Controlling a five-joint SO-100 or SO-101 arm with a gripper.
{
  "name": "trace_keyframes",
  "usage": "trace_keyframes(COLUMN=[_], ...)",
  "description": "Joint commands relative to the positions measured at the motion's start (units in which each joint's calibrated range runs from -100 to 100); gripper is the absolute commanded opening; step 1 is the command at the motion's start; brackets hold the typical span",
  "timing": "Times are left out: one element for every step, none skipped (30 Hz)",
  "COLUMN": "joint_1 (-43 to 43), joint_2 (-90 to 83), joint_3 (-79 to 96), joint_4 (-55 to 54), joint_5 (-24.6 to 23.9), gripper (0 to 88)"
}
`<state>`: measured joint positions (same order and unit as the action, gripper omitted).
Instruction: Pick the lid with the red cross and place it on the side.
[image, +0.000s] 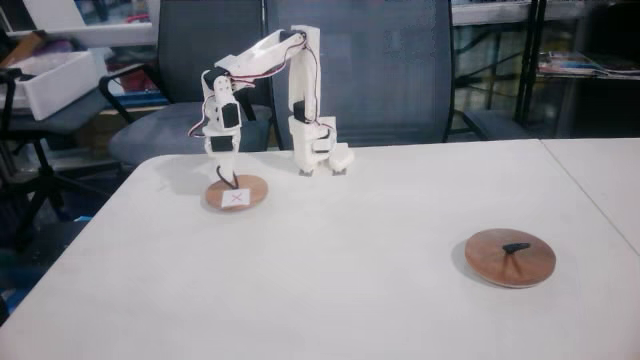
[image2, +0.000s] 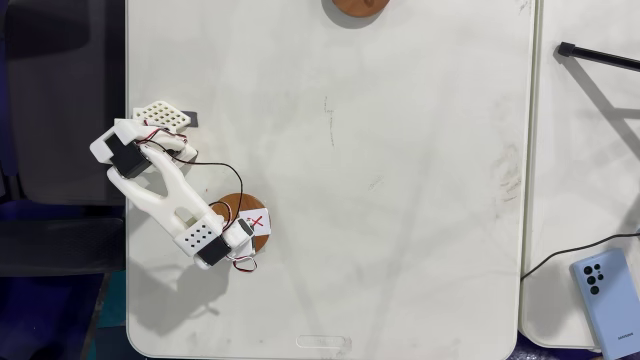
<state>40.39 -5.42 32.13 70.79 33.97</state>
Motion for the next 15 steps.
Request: trace_keyframes(joint_1=[0.12,-0.03,-0.03,-0.03,-0.03,-0.03,-0.03,0.05,0.05,0.12,0.05,-0.03,-0.03,-0.03,-0.03], joint_2=[-0.24,-0.24,-0.24,-0.24,-0.24,-0.24,-0.24,-0.24,-0.24,-0.24,-0.16,-0.16,-0.16,-0.16,-0.16], joint_3=[-0.22,-0.22,-0.13,-0.13,-0.13,-0.13,-0.13,-0.13,-0.13,-0.13,-0.13,-0.13,-0.13,-0.13,-0.13], joint_4=[-0.38,-0.46,-0.46,-0.46,-0.46,-0.38,-0.29,-0.29,-0.38,-0.46,-0.46,-0.46,-0.46,-0.46,-0.46], joint_5=[-0.15,-0.15,-0.15,-0.15,-0.15,-0.15,-0.15,-0.15,-0.15,-0.15,-0.15,-0.15,-0.15,-0.15,-0.15], gripper=[0.4,0.4,0.4,0.3,0.2,0.1,0.1,0.1,0.1,0.1,0.1,0.1,0.1,0.1,0.1])
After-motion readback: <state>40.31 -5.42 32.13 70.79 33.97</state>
